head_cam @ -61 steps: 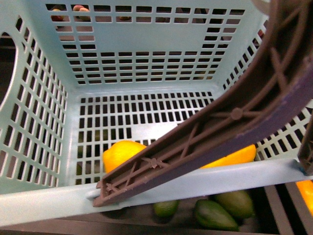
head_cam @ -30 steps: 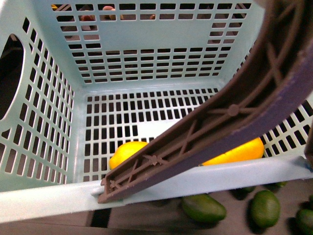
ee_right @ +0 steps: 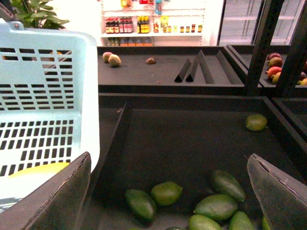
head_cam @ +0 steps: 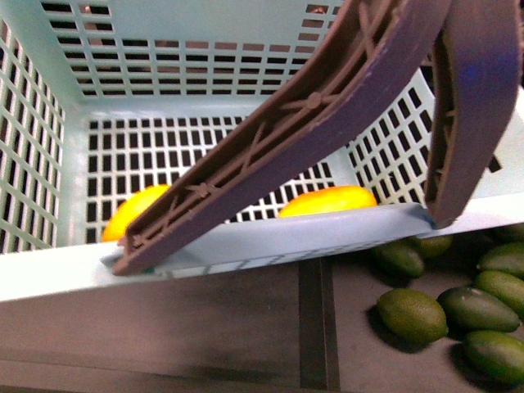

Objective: Pick lemon and mango into basket

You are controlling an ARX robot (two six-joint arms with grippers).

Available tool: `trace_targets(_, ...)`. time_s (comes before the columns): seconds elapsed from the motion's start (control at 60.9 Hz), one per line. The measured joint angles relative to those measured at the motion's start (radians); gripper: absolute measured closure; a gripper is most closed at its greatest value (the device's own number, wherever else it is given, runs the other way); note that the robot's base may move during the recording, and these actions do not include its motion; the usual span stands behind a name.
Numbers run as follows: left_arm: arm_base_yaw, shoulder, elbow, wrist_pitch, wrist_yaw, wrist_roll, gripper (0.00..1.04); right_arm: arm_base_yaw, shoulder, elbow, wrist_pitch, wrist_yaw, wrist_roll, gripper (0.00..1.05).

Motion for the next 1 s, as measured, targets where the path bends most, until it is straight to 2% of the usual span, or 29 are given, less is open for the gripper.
trace_targets(0.115, -0.004, 0.0, 0.0, 0.0, 0.002, 0.005, 1.0, 0.0, 0.0, 0.0, 0.0, 0.002, 0.0, 0.09)
trace_targets(0.148, -0.019, 0.002, -0.001, 0.02, -0.076, -0.024, 1.0, 0.0, 0.0, 0.0, 0.0, 0.003, 0.0, 0.09)
trace_targets(0.164, -0.026, 0.006, -0.001, 0.037, -0.14, -0.067, 1.0, 0.0, 0.0, 0.0, 0.0, 0.006, 0.0, 0.09)
trace_targets(0.197, -0.042, 0.026, 0.005, 0.063, -0.331, -0.189, 1.0, 0.0, 0.0, 0.0, 0.0, 0.005, 0.0, 0.09)
trace_targets(0.246, -0.039, 0.063, 0.036, 0.065, -0.492, -0.296, 1.0, 0.0, 0.0, 0.0, 0.0, 0.006, 0.0, 0.09)
trace_targets(0.312, 0.006, 0.13, 0.109, 0.06, -0.561, -0.359, 1.0, 0.0, -0.001, 0.0, 0.0, 0.007, 0.0, 0.09)
trace_targets(0.558, 0.11, 0.343, 0.297, -0.027, -0.568, -0.428, 1.0, 0.0, 0.0, 0.0, 0.0, 0.006, 0.0, 0.09)
trace_targets(0.739, 0.135, 0.523, 0.453, -0.116, -0.544, -0.557, 1.0, 0.0, 0.0, 0.0, 0.0, 0.006, 0.0, 0.09)
trace_targets(1.002, 0.18, 0.696, 0.642, -0.161, -0.523, -0.656, 1.0, 0.0, 0.0, 0.0, 0.0, 0.006, 0.0, 0.09)
